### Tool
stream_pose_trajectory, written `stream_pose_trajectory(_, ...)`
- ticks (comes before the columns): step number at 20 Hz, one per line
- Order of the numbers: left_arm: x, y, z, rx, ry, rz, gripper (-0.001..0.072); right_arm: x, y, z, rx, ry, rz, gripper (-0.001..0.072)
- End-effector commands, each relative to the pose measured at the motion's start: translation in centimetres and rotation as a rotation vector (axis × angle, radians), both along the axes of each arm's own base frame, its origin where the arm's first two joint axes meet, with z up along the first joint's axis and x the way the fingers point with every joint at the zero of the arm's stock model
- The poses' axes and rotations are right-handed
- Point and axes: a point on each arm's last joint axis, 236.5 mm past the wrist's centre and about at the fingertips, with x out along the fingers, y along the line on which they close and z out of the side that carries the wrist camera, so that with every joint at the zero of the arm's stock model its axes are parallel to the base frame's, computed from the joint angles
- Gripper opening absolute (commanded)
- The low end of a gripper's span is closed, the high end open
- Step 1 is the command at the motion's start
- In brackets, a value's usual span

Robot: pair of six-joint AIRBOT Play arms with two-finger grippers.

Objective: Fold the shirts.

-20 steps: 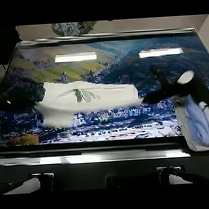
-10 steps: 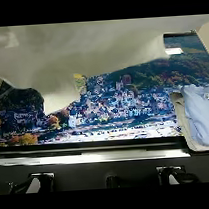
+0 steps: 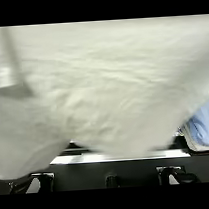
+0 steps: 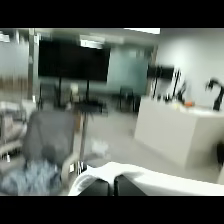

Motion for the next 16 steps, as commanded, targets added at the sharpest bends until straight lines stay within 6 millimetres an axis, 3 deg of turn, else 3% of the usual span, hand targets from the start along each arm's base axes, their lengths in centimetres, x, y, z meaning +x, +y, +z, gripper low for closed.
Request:
stream_pose_trajectory(1,7.1,2.8,-9.8,0.002,0.393,-0.024,0.0027,5.6,-0.6,-11.5,0.034,0.442,-0.003,0.0043)
stream_pose_trajectory(3,12.1,4.7,-19.4,-0.017,0.714,-0.071,0.0027,9.7,-0.3,-21.2,0.077,0.769,0.024,0.0042)
stream_pose_trajectory(4,14.3,5.2,-25.1,-0.016,0.880,-0.099,0.0027,11.1,0.0,-26.1,0.101,0.915,0.040,0.0042)
stream_pose_trajectory(7,18.4,4.2,-41.9,-0.023,1.237,-0.184,0.0028,14.6,0.8,-39.9,0.179,1.209,0.061,0.0042)
stream_pose_trajectory(9,20.3,3.0,-50.0,-0.048,1.349,-0.217,0.0028,17.8,0.7,-45.9,0.210,1.230,0.040,0.0042)
stream_pose_trajectory(10,21.5,2.6,-52.4,-0.059,1.367,-0.218,0.0029,19.8,0.8,-47.6,0.225,1.189,0.041,0.0043)
stream_pose_trajectory(12,25.3,2.0,-55.0,-0.076,1.297,-0.204,0.0029,24.8,1.0,-49.1,0.265,1.020,0.029,0.0043)
stream_pose_trajectory(14,29.3,2.3,-55.6,-0.107,1.194,-0.148,0.0028,29.0,0.9,-48.5,0.327,0.844,-0.001,0.0043)
stream_pose_trajectory(16,31.8,2.8,-56.1,-0.147,1.132,-0.089,0.0028,31.4,0.6,-48.1,0.388,0.739,-0.046,0.0042)
